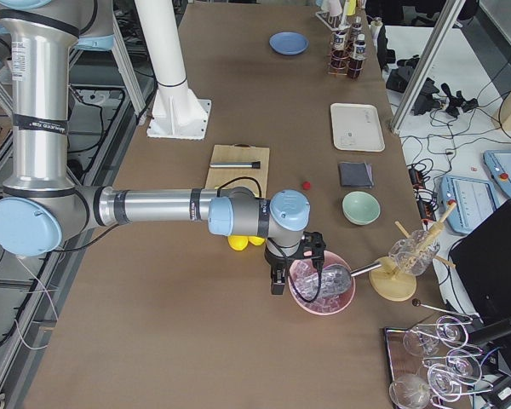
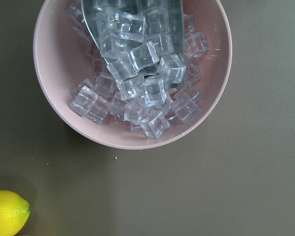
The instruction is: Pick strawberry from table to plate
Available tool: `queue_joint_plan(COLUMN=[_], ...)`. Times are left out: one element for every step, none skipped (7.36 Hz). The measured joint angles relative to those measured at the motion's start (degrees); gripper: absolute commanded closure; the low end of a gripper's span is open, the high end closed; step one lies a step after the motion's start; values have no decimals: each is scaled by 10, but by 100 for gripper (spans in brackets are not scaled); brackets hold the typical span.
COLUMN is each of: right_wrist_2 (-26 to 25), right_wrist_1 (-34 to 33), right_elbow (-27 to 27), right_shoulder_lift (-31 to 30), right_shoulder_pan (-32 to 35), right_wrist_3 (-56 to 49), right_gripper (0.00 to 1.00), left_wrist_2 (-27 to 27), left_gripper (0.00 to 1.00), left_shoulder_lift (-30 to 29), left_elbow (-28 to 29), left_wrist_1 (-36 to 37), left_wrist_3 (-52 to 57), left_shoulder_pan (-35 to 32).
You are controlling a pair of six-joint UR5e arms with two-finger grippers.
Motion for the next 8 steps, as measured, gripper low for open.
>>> queue_joint_plan(right_wrist_2=[0, 1, 1, 0, 0, 0, -2, -3], right_wrist_1=[0, 0, 0, 0, 1, 2, 9, 38], right_elbow=[1, 1, 0, 1, 4, 11, 15, 19], right_shoulder_lift=[0, -1, -1, 1, 8, 22, 36, 43], right_shoulder_pan=[0, 0, 0, 0, 0, 0, -1, -1], right_wrist_3=[0, 0, 0, 0, 0, 0, 0, 2], right_gripper=[0, 0, 0, 0, 0, 0, 0, 0], left_wrist_2=[2, 11, 15, 16, 13, 9, 6, 6], left_gripper=[2, 2, 2, 2, 2, 2, 2, 2], left_shoulder_lift=[-1, -2, -4, -10, -20, -31, -43, -61], left_elbow=[2, 5, 10, 17, 22, 21, 21, 23], left_wrist_1=[-10, -25, -36, -41, -46, -60, -86, -107], left_wrist_3=[0, 0, -1, -1, -1, -1, -7, -21], left_shoulder_pan=[0, 0, 0, -1, -1, -1, -1, 0])
